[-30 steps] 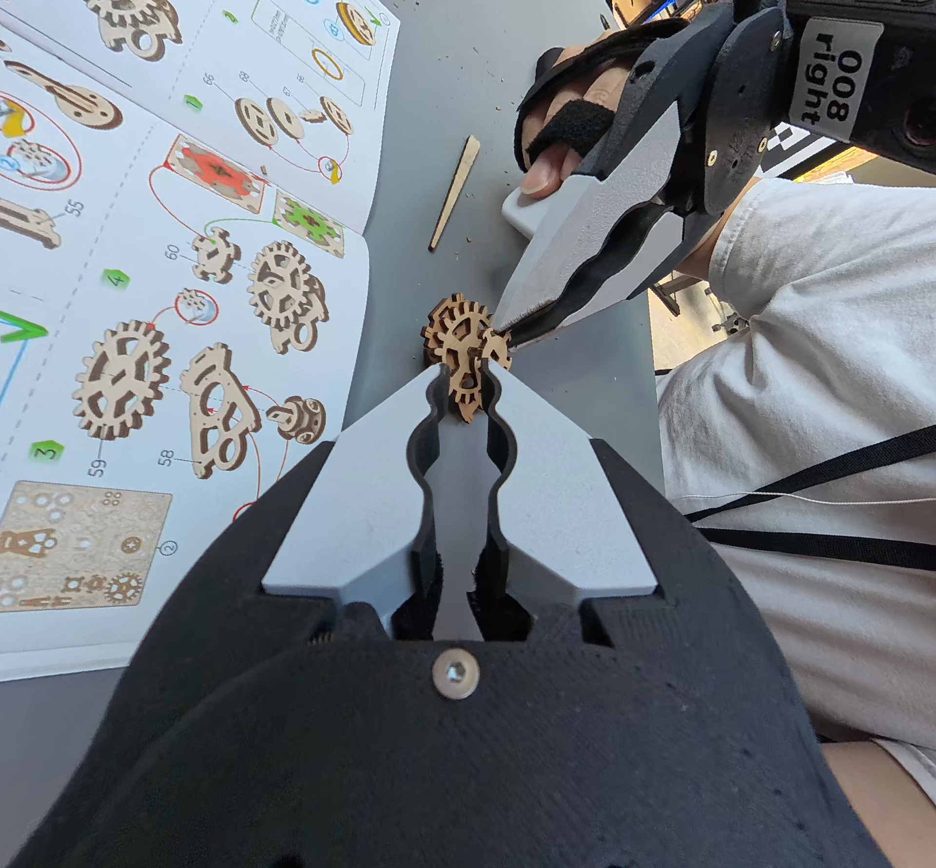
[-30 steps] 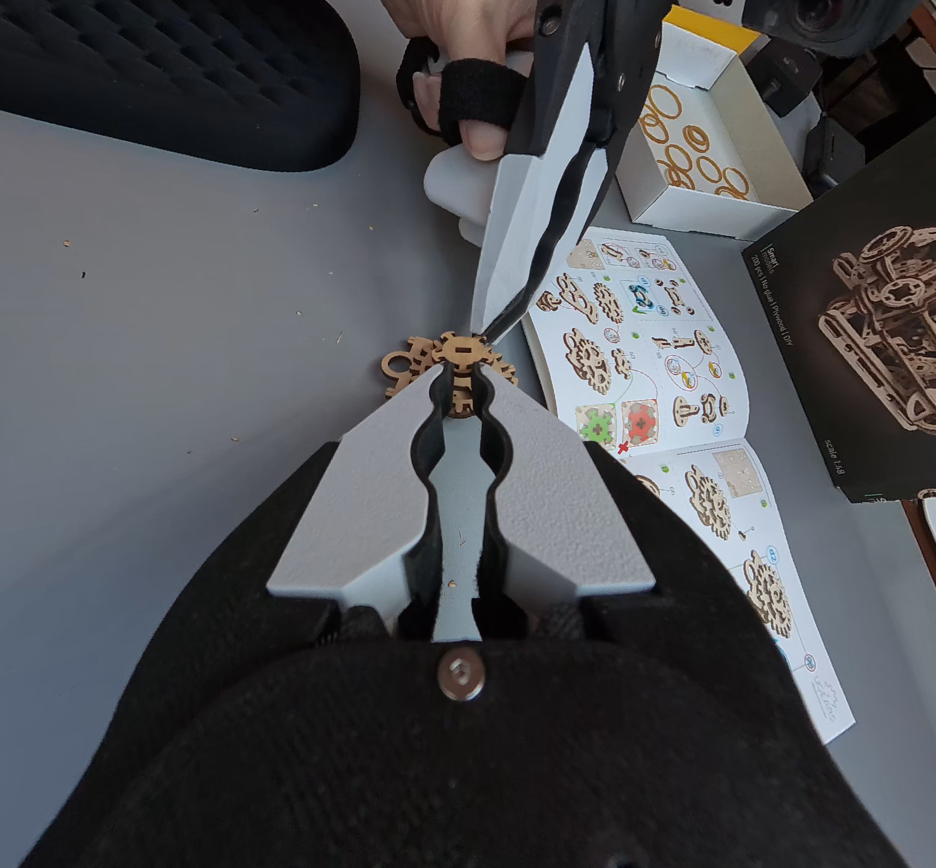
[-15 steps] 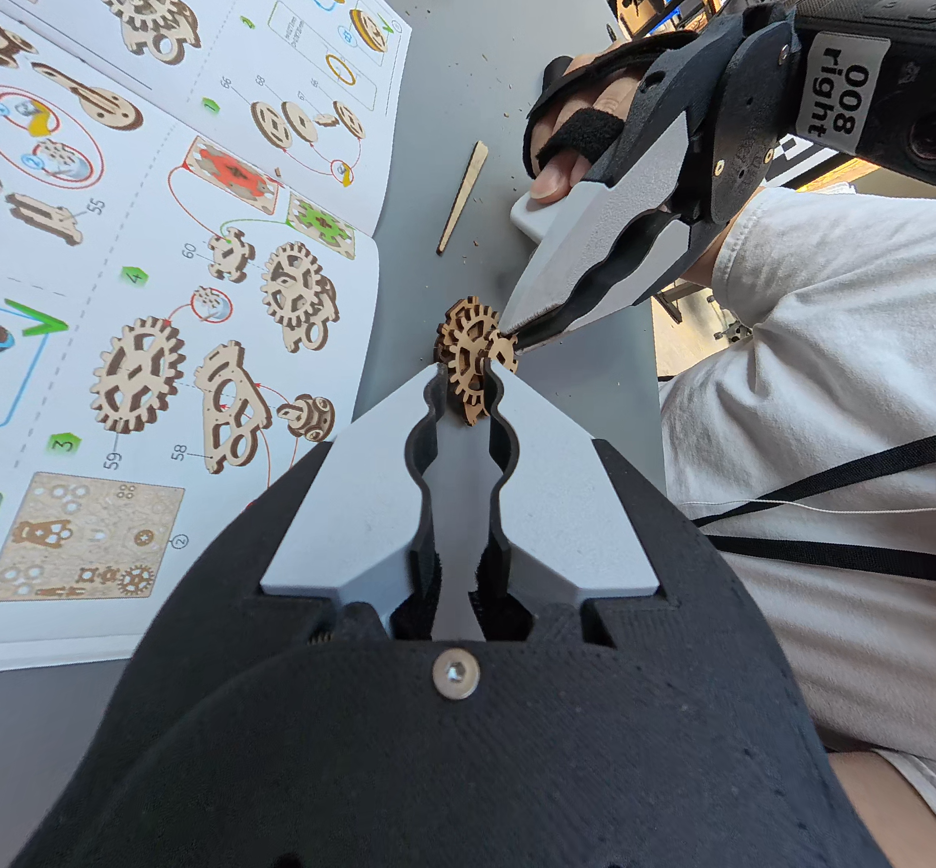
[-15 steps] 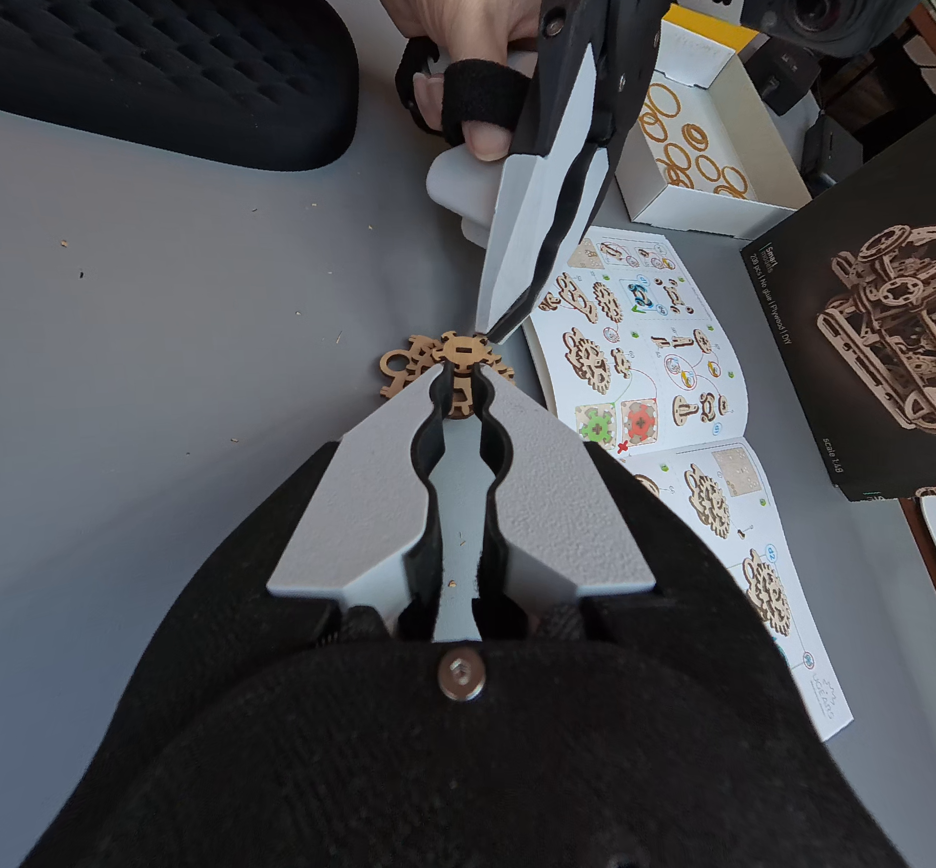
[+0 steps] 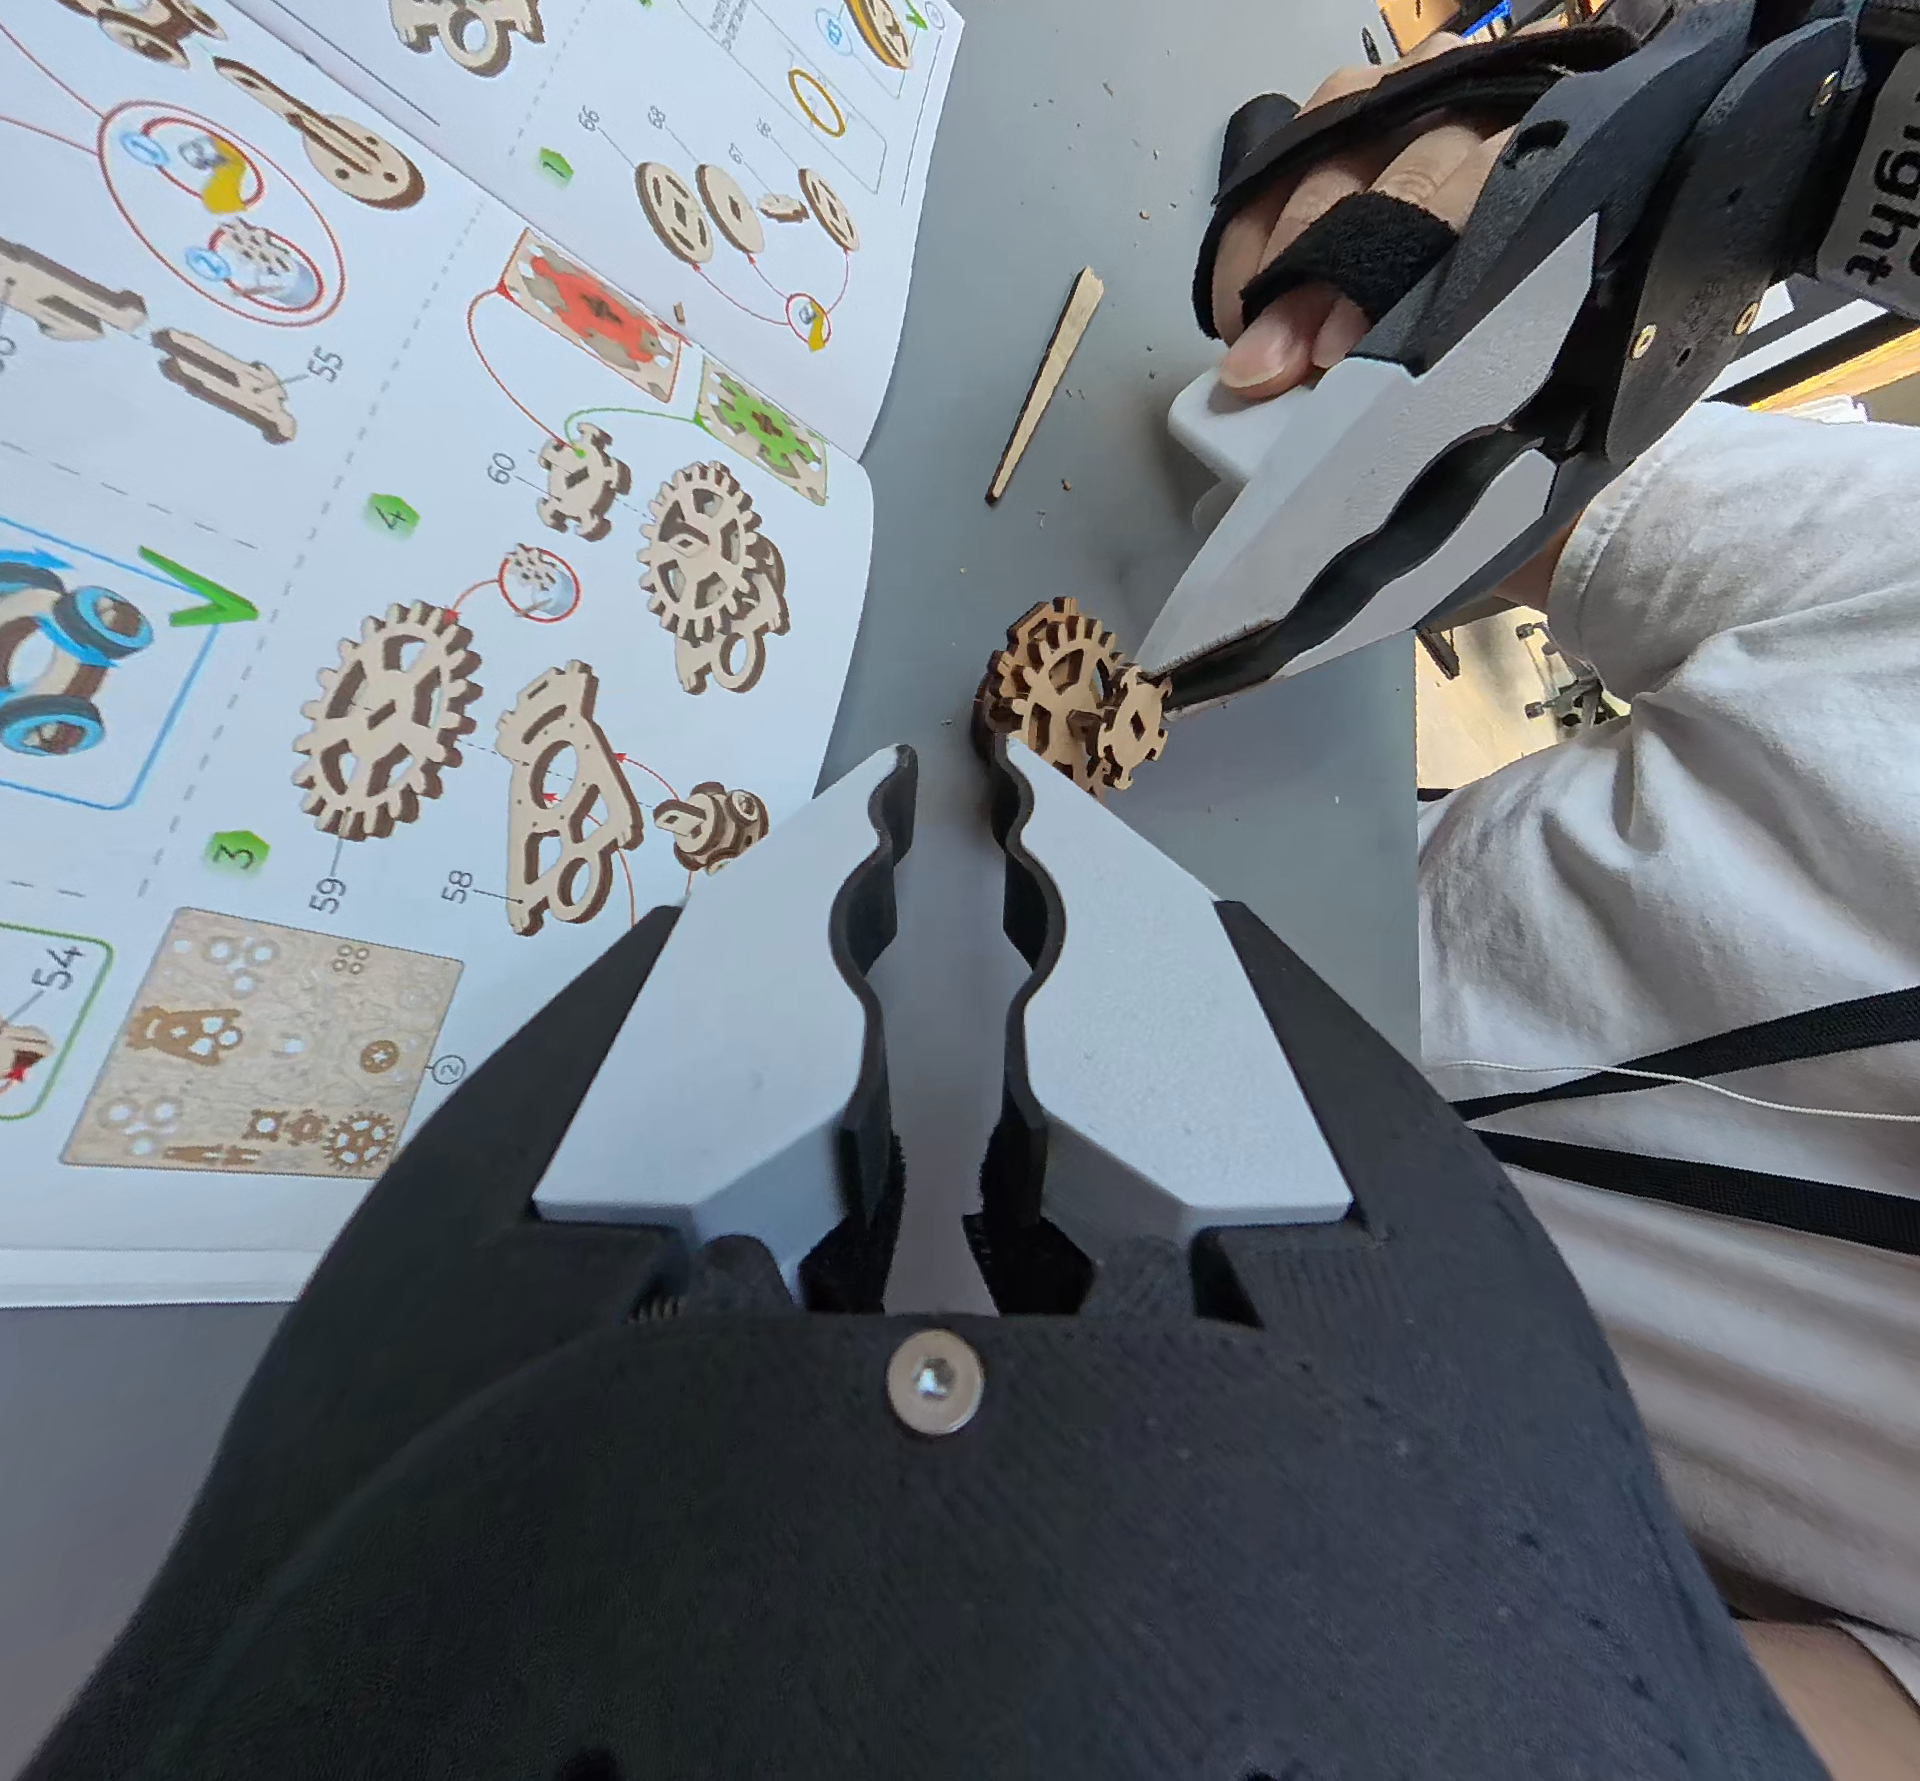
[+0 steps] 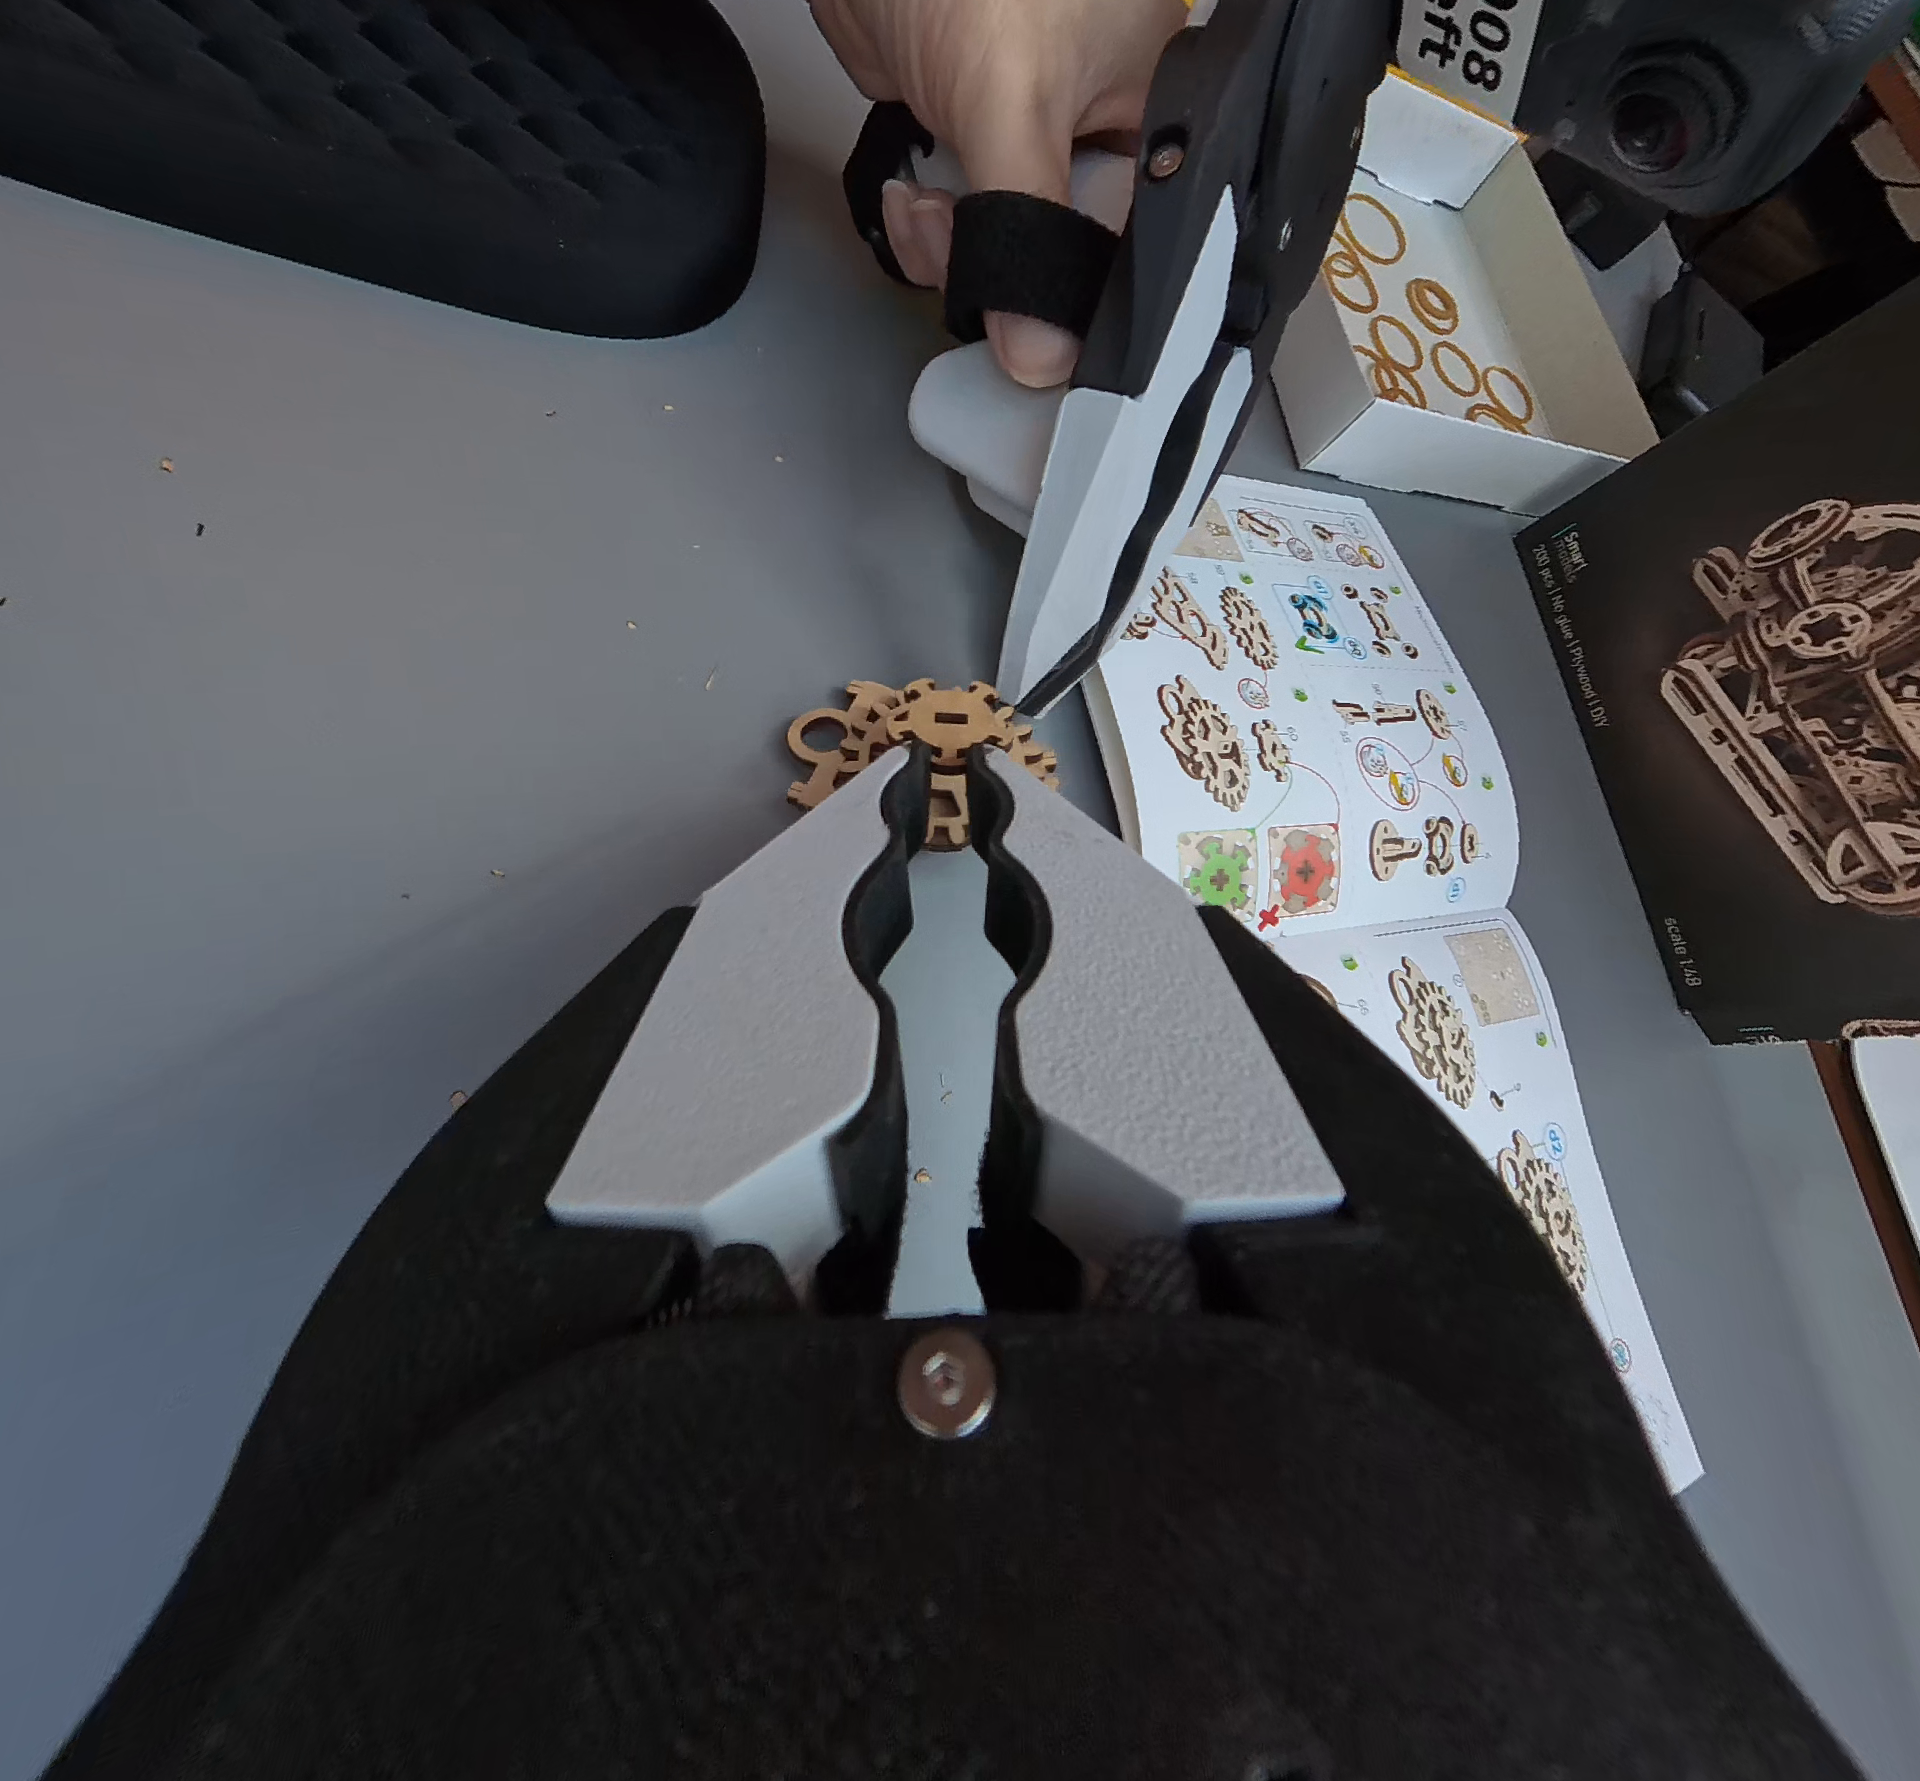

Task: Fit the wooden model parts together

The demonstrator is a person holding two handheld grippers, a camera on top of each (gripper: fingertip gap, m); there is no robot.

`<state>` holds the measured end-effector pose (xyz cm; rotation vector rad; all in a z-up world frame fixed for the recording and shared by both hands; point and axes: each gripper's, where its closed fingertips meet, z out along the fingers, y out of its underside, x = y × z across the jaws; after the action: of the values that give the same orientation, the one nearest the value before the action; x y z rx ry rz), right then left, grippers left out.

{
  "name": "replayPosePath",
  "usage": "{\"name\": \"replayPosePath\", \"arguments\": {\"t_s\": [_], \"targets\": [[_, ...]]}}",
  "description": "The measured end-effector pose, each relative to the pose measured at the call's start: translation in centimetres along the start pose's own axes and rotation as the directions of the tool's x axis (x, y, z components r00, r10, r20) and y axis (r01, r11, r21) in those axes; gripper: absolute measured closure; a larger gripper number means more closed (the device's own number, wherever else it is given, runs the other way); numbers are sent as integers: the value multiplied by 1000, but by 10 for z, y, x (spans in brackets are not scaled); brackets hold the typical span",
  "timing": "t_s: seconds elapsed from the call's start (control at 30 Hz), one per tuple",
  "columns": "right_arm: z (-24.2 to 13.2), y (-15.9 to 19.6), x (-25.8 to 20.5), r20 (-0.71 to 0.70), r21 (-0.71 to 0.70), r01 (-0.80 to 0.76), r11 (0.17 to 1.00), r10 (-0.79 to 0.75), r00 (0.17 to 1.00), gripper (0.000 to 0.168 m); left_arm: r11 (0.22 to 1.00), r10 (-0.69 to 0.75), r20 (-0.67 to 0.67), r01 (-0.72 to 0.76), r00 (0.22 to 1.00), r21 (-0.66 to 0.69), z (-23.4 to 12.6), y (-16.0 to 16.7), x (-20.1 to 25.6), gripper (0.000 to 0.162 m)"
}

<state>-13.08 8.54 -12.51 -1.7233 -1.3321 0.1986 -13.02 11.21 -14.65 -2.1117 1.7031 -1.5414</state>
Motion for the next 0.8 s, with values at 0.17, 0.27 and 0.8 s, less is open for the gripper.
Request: {"name": "replayPosePath", "arguments": {"t_s": [0.17,0.27,0.8], "targets": [[-4,2,4,-16,-6,9,1000,-9,1000,163,1000,10,-22,-10,1000,-9,-1,2,5,153],[-8,1,6,-15,4,21,1000,-21,1000,163,1000,10,-31,-10,999,-12,-2,3,6,154],[-23,4,22,-68,5,51,999,-51,996,163,995,19,-104,-30,994,-99,6,17,20,155]]}}
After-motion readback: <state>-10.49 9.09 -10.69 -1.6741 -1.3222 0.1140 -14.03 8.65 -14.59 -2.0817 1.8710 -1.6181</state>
